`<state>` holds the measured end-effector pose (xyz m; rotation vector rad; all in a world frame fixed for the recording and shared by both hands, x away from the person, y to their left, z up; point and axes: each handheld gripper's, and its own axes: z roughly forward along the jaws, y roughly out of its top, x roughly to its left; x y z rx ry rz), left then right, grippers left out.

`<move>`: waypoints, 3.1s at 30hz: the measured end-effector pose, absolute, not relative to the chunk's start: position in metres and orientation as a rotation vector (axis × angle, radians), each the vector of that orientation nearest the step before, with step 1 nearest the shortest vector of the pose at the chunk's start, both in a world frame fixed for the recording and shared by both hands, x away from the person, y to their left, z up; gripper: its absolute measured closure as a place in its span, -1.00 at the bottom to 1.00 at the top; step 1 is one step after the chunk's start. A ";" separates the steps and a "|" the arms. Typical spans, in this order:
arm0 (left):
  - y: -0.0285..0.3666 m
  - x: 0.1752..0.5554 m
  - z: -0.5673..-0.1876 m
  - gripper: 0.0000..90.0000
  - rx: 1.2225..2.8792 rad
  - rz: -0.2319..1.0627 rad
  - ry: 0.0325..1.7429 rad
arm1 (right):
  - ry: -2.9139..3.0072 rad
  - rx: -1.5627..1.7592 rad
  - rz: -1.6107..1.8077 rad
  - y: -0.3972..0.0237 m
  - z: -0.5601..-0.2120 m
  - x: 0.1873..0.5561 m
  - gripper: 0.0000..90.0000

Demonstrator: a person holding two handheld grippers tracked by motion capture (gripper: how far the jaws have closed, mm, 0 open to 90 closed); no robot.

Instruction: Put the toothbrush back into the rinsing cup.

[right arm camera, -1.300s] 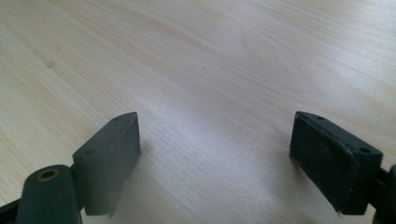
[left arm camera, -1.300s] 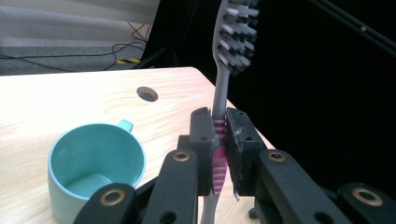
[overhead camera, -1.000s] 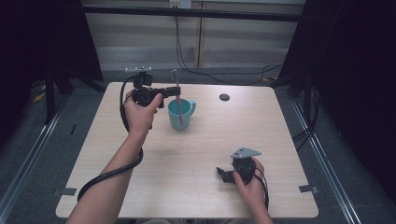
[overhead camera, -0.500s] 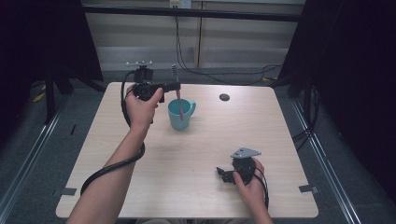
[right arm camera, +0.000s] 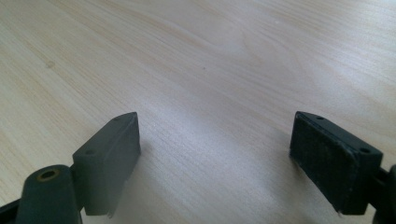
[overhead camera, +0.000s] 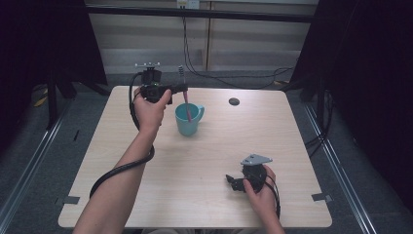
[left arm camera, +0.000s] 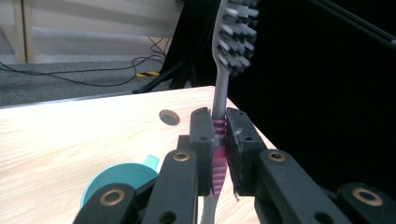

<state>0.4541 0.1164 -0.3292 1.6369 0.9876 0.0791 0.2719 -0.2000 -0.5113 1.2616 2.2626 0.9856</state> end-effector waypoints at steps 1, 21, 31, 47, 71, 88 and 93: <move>0.116 0.455 -0.330 0.82 1.634 0.080 0.989 | 2.263 1.261 0.986 -0.200 -0.511 0.272 -0.65; 0.113 0.478 -0.335 0.82 1.639 0.127 1.009 | 2.263 1.261 0.986 -0.200 -0.511 0.272 -0.65; 0.109 0.486 -0.342 0.82 1.644 0.162 1.024 | 2.262 1.265 0.986 -0.200 -0.511 0.272 -0.65; 0.105 0.492 -0.365 0.82 1.660 0.190 1.063 | 2.262 1.263 0.986 -0.200 -0.511 0.272 -0.65; 0.095 0.486 -0.408 0.82 1.737 0.167 1.127 | 2.266 1.262 0.985 -0.200 -0.511 0.272 -0.65; 0.092 0.483 -0.417 0.78 1.788 0.161 1.134 | 2.266 1.261 0.984 -0.200 -0.511 0.272 -0.65; 0.093 0.482 -0.417 0.71 1.795 0.170 1.137 | 2.267 1.267 0.985 -0.200 -0.511 0.271 -0.65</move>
